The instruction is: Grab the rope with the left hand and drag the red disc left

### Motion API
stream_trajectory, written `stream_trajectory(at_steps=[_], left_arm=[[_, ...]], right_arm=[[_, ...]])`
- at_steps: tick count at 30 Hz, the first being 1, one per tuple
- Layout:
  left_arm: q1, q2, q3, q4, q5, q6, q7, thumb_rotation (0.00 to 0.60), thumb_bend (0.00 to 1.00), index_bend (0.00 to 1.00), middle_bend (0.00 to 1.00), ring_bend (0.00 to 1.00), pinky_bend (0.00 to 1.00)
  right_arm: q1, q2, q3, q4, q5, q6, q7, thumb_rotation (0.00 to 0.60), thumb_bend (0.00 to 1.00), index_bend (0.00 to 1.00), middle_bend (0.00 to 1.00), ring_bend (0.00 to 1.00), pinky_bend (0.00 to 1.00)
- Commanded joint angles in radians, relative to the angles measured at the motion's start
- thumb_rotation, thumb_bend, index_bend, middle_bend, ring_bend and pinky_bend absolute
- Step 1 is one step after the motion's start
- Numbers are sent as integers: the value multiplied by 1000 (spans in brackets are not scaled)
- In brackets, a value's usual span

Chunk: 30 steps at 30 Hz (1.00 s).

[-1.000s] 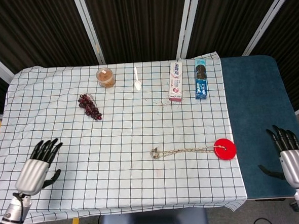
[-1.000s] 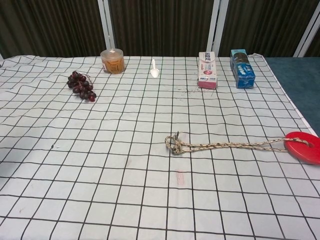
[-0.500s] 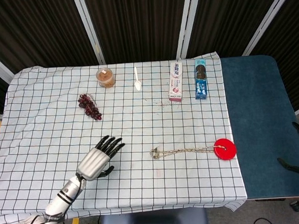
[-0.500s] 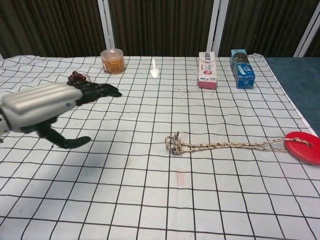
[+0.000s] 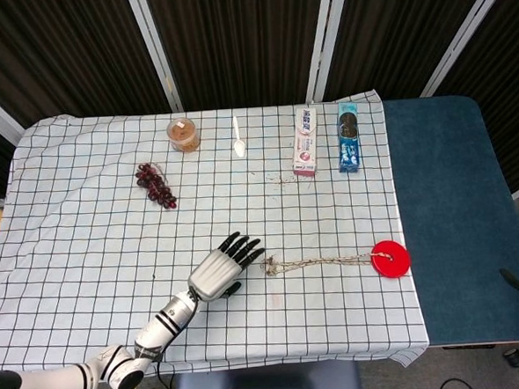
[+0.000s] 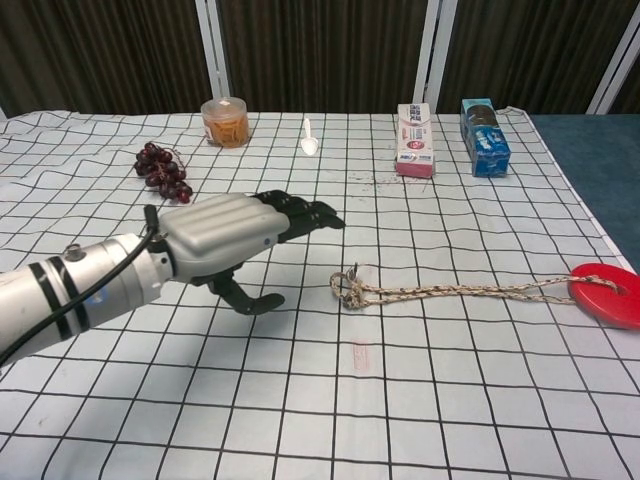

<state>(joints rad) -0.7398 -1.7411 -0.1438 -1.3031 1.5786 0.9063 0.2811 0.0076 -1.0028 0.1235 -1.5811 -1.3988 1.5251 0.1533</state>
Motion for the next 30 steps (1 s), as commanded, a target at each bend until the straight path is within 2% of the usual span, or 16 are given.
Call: stream_trajectory(at_steps=[1, 5, 9, 16, 19, 22, 30], left_arm=[[-37, -39, -4, 50, 11, -9, -26, 600, 394, 0, 0, 0, 5], [-58, -62, -6, 82, 11, -12, -41, 600, 394, 6, 0, 0, 6], [-101, -115, -12, 157, 1, -34, -75, 600, 410, 42, 0, 0, 11], [-133, -173, 20, 266, 13, -31, -117, 600, 413, 100, 0, 0, 12], [-141, -187, 27, 290, 17, -18, -129, 600, 416, 159, 0, 0, 12], [-145, -194, 34, 305, 23, -1, -136, 600, 425, 266, 0, 0, 12], [-153, -201, 41, 342, 10, 11, -123, 600, 435, 354, 0, 0, 9]], right_arm=[[2, 2, 2, 0, 2, -3, 0, 600, 267, 0, 0, 0, 0], [5, 5, 7, 1, 7, -7, 1, 600, 267, 0, 0, 0, 0], [3, -3, 7, 11, 23, -18, 5, 600, 268, 0, 0, 0, 0], [-7, -4, 9, 27, 30, -11, 23, 600, 267, 0, 0, 0, 0], [-10, -4, 9, 32, 31, -11, 28, 600, 267, 0, 0, 0, 0], [-11, -6, 9, 39, 35, -15, 35, 600, 268, 0, 0, 0, 0], [-13, -12, 8, 50, 33, -20, 43, 600, 267, 0, 0, 0, 0]])
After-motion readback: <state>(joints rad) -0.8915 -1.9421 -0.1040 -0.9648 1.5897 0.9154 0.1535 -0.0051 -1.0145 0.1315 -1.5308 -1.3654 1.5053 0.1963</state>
